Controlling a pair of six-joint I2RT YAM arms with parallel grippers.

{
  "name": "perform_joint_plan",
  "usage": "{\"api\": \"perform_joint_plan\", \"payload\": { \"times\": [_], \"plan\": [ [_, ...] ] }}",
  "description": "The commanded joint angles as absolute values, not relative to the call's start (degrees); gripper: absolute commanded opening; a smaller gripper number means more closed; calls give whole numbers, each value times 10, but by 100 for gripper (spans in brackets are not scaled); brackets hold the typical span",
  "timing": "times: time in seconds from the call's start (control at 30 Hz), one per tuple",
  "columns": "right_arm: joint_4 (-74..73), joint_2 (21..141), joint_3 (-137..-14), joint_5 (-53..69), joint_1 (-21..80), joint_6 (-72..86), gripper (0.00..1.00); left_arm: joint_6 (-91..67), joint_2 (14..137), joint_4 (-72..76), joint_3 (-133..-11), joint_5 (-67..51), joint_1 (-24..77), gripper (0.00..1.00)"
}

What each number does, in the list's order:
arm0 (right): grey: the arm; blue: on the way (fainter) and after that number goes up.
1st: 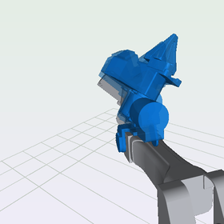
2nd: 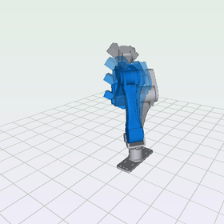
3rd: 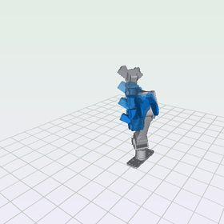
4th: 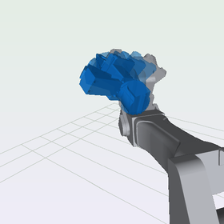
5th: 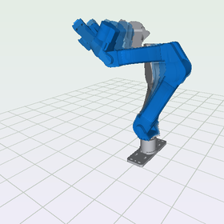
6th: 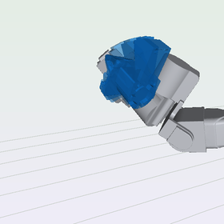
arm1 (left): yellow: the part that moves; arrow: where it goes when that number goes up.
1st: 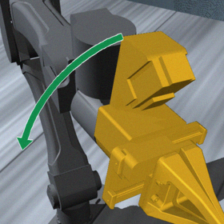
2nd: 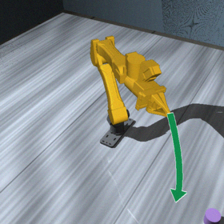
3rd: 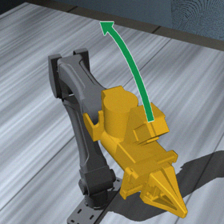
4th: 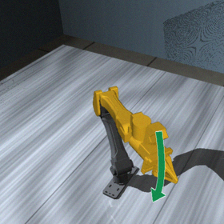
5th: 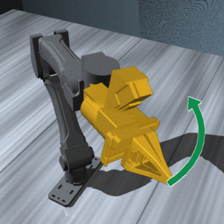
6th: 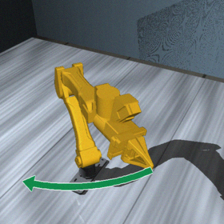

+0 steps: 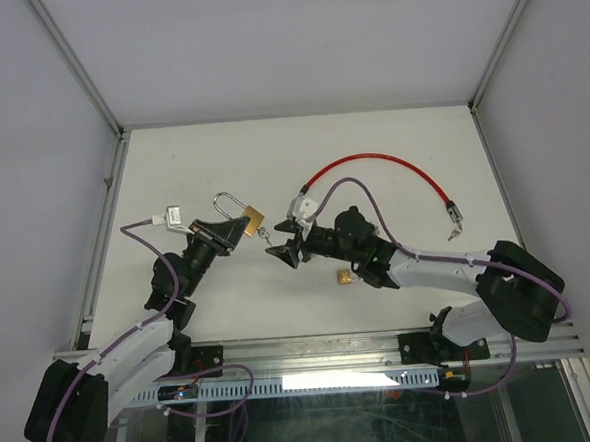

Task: Unlock with the key
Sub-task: Unlock the lock.

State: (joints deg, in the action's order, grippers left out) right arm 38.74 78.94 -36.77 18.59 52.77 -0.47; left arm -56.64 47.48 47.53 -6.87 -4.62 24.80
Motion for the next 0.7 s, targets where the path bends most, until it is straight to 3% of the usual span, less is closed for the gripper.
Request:
{"api": "perform_joint_plan", "payload": {
  "times": [0.0,0.1,0.17,0.67],
  "plan": [
    [387,784,-373,27,578,-234,59,-585,459,465,-118,-30,250,0],
    [454,797,-357,27,607,-234,59,-590,457,462,-116,-29,251,0],
    [487,808,-353,-43,619,-315,57,-591,458,458,-117,-29,251,0],
    [545,922,-399,-128,675,-404,43,-620,469,446,-121,-36,250,0]
  ]
}}
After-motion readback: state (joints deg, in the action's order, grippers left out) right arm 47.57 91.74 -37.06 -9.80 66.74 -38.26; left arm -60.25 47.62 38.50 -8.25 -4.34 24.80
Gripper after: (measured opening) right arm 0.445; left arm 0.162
